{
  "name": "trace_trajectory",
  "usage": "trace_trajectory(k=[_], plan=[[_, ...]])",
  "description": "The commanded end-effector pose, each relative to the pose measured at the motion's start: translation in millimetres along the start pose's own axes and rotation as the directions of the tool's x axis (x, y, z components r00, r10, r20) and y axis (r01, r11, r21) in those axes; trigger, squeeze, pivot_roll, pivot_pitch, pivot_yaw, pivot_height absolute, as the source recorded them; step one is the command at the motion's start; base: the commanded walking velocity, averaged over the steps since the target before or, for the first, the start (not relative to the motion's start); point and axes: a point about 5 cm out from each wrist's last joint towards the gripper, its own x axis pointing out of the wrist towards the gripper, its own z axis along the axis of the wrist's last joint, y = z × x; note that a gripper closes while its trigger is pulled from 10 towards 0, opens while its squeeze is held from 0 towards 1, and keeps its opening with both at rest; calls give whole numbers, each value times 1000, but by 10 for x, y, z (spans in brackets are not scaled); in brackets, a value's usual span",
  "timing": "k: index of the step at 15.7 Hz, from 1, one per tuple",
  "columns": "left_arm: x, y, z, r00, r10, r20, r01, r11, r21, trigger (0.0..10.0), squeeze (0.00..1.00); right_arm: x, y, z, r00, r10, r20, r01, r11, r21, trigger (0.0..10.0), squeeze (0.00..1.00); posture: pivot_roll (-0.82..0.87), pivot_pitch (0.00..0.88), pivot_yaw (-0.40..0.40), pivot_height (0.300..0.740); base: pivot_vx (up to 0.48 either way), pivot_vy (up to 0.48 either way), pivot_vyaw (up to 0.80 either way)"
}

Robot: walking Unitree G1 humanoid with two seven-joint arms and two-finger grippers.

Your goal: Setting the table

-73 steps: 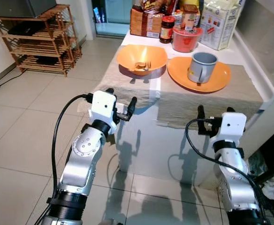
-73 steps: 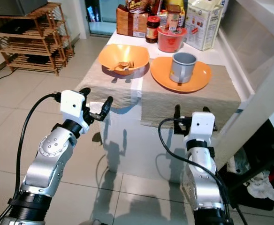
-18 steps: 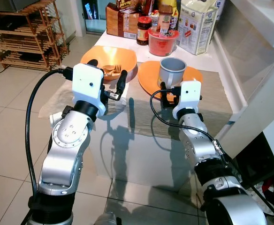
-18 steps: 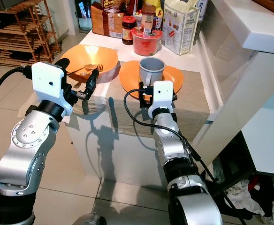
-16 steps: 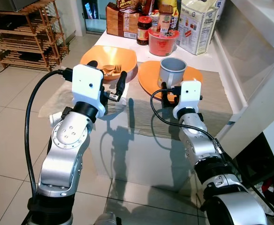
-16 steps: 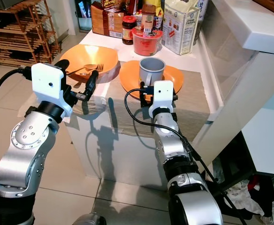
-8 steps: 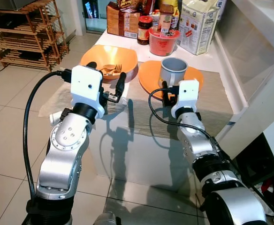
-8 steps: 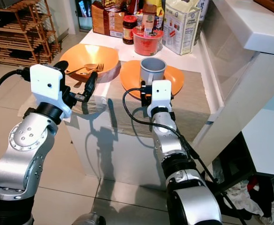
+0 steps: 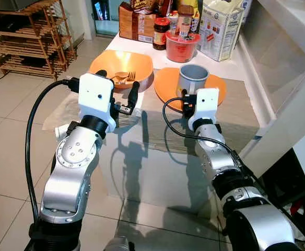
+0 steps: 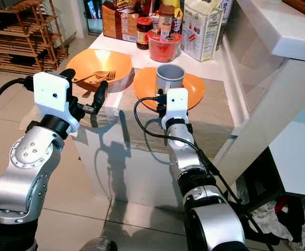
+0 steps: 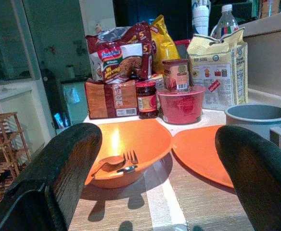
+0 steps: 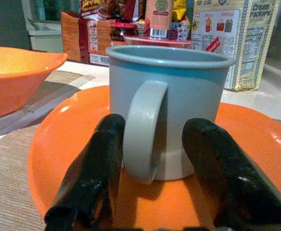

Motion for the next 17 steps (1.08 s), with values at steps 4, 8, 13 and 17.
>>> trace_trajectory(k=[4,8,13,17], plan=[[-17,-16,20,1000,-4,0,4,1000,2,10000,0,0,-52,-6,1000,-20,7,20,1000,0,0,0,259,0,-54,740,0,0,0],[-10,-21,17,1000,-8,-2,8,1000,0,10000,0,-3,-55,-12,1000,-22,6,22,1000,3,0,0,257,0,-52,740,0,0,0],[9,-37,8,1000,-16,-3,16,1000,-4,10000,0,-18,-64,-23,1000,-23,8,23,1000,2,0,0,245,0,-46,740,0,0,0],[27,-37,-8,1000,-15,-6,15,1000,-5,10000,0,-12,-77,11,999,-24,30,25,1000,-6,0,0,242,0,-48,740,0,0,0]])
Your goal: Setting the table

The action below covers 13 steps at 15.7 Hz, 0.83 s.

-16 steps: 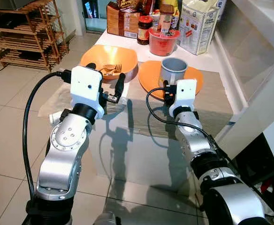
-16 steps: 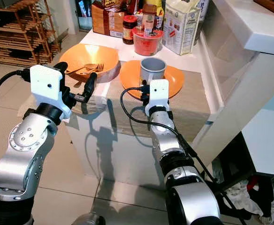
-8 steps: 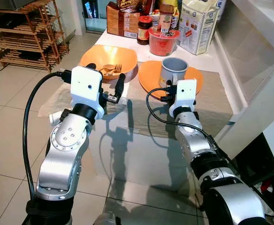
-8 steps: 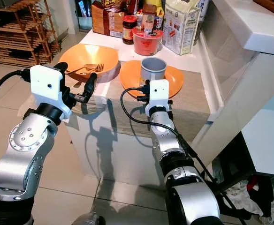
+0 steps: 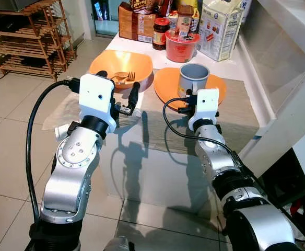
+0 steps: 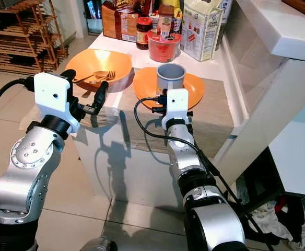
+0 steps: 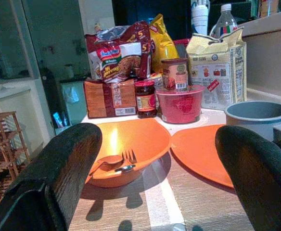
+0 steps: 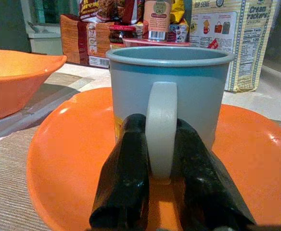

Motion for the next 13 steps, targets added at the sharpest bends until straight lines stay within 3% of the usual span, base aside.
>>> trace_trajectory(k=[1,4,6,9,13], plan=[[30,-25,-14,1000,-6,-7,6,1000,11,10000,0,8,-65,77,998,-18,53,18,1000,-15,0,0,240,0,-49,740,0,0,0],[89,-3,-99,1000,13,-25,-13,999,33,10000,0,3,-132,345,977,-4,214,19,998,-67,0,0,221,0,-53,740,0,0,0],[118,5,-146,999,18,-31,-17,999,39,10000,0,-48,-213,395,968,-9,252,30,996,-82,0,0,204,0,-54,740,0,0,0],[126,-34,-261,999,8,-43,-8,1000,4,10000,0,-275,-382,421,955,-32,295,65,993,-104,0,0,168,0,-53,740,0,0,0],[137,-129,-338,999,-36,-40,34,998,-46,10000,0,-658,-455,284,968,-66,242,95,989,-111,0,0,130,0,-48,740,0,0,0]])
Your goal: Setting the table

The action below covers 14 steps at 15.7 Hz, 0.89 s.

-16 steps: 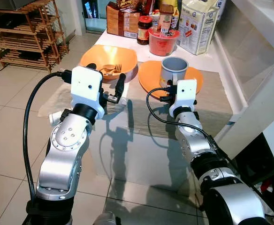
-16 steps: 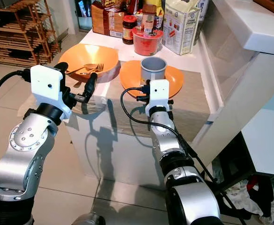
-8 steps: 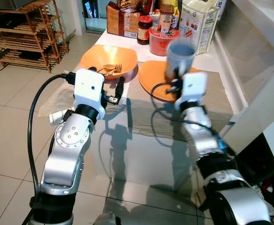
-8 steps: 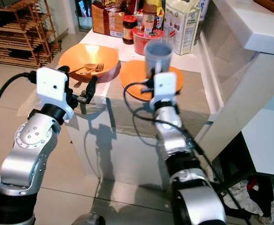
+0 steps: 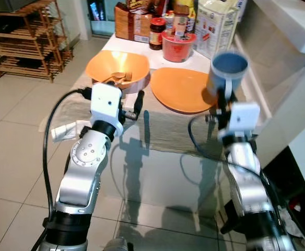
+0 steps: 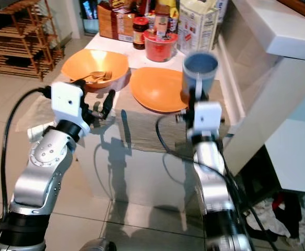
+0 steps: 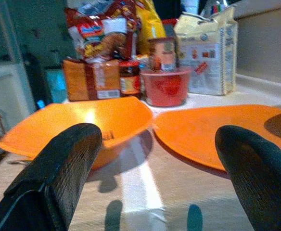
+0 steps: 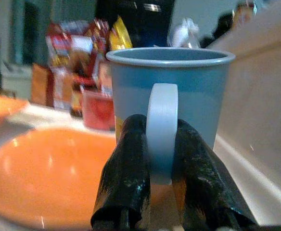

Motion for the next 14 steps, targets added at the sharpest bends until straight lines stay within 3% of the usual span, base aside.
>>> trace_trajectory(k=[1,7,11,14], plan=[[34,-24,-14,1000,-12,10,12,1000,6,10000,0,-49,9,82,1000,9,16,-9,1000,-5,0,0,123,0,-44,740,0,0,0],[-15,17,-131,1000,3,4,-3,1000,-24,10000,0,-240,39,102,999,35,-22,-34,999,25,0,0,114,0,-40,740,0,0,0],[35,-26,-129,1000,12,10,-12,999,-43,10000,0,-203,31,24,997,45,-57,-44,999,12,0,0,112,0,-43,740,0,0,0],[49,-28,-151,1000,21,1,-21,999,-39,10000,0,-210,10,-59,994,46,-97,-46,999,2,0,0,109,0,-43,740,-351,0,0]])
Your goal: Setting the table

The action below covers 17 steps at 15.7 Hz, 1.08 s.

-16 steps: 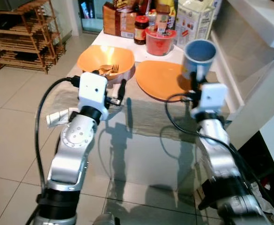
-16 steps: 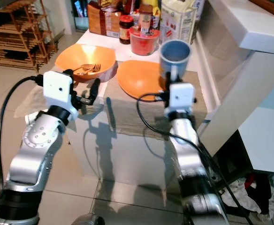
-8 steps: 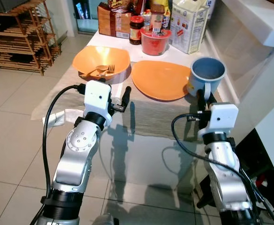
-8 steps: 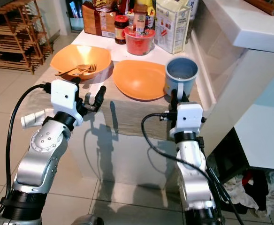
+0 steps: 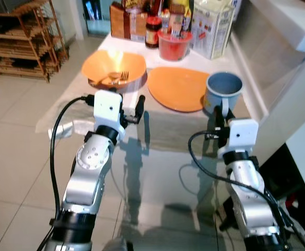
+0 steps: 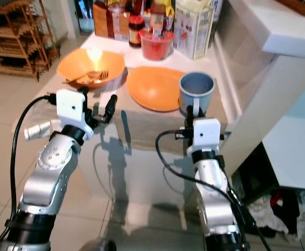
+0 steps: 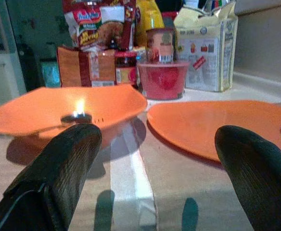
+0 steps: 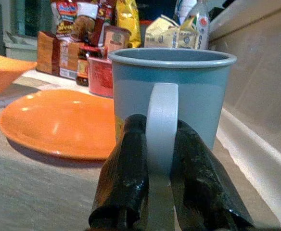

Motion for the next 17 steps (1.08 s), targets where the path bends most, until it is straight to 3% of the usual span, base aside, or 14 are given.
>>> trace_trajectory(k=[1,4,9,17], plan=[[26,-16,-13,1000,1,-6,-1,1000,8,10000,0,0,-22,-46,1000,0,-25,0,1000,-2,0,0,108,0,-43,740,-360,0,0],[43,-9,-9,1000,6,2,-6,1000,8,10000,0,0,-23,-63,1000,2,-32,-2,1000,-7,0,0,105,0,-45,740,-343,0,0],[33,-61,18,999,-44,23,44,999,8,10000,0,4,-26,-82,999,8,-39,-8,1000,-14,0,0,104,0,-47,740,0,0,0],[24,-91,44,997,-66,45,66,998,-4,10000,0,21,-38,-119,999,0,-49,-1,1000,-21,0,0,107,0,-41,740,0,-480,0]])
